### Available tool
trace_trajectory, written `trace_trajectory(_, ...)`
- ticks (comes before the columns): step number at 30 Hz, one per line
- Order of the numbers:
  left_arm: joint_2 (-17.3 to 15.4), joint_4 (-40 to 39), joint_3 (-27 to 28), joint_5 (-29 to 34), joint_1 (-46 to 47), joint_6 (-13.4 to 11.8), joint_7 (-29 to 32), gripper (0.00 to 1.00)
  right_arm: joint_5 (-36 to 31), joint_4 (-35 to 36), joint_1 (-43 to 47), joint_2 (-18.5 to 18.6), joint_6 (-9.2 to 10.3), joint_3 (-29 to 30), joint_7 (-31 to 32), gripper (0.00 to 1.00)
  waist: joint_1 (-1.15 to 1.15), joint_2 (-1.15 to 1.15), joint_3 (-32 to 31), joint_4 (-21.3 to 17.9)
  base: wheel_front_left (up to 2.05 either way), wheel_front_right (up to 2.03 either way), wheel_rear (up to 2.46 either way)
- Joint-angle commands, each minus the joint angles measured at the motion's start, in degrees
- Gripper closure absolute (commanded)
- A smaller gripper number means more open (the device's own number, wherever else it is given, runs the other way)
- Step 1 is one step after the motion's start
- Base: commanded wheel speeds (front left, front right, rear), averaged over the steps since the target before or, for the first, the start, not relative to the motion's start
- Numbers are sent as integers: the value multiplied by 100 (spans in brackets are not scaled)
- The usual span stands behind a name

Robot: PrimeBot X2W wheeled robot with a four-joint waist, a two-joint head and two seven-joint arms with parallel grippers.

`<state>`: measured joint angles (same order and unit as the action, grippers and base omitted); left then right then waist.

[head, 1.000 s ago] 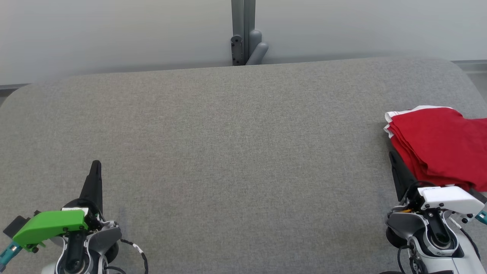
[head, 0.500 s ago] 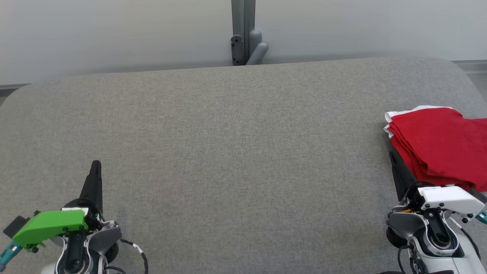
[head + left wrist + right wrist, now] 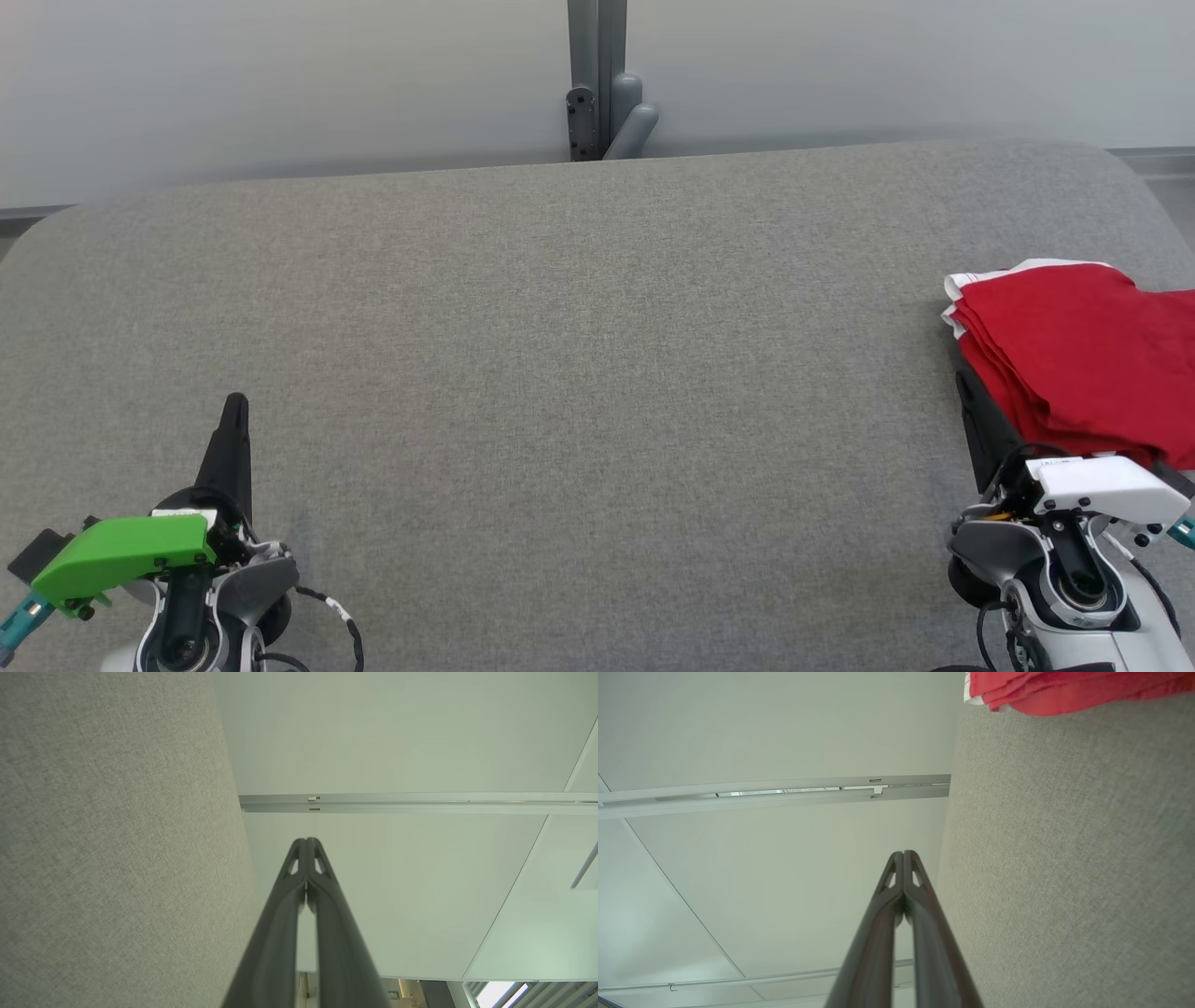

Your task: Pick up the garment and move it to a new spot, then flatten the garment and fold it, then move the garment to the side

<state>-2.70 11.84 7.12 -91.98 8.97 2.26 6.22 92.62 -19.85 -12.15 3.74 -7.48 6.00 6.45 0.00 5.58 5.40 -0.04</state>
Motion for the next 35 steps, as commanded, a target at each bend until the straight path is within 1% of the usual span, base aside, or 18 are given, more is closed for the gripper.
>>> trace_trajectory(1, -34, 0, 6, 5, 71, -12, 15, 100, 43, 25, -30, 17, -2, -12, -22, 100, 0, 0, 0, 0, 0, 0, 0)
trace_trajectory(35, -34, 0, 5, 5, 70, -12, 14, 100, 98, 28, -19, 68, -2, -75, -71, 100, 0, 0, 0, 0, 0, 0, 0)
